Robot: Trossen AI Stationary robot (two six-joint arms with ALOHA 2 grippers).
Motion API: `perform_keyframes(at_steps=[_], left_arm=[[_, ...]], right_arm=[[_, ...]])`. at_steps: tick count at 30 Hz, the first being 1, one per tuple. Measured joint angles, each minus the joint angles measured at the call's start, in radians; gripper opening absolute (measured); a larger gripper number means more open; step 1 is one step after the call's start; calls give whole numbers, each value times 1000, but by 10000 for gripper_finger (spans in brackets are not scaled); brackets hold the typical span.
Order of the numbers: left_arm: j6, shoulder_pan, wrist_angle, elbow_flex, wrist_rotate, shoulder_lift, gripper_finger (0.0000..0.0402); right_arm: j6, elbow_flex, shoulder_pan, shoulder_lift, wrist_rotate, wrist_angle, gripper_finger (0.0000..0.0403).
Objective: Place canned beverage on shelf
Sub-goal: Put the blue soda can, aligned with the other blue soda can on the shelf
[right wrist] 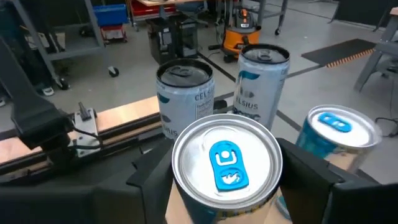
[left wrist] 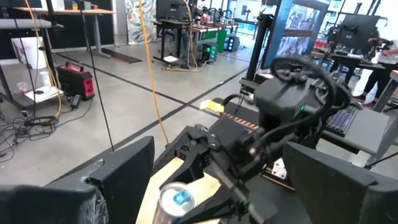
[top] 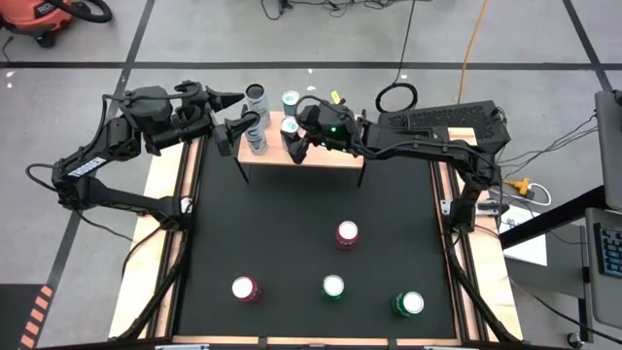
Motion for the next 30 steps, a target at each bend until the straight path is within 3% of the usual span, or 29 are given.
perform_keyframes(at_steps=[30], left_arm=[[-3, -27, -15, 0, 2, 0, 358]], right_arm=[[46, 0, -33, 21, 1, -13, 222]])
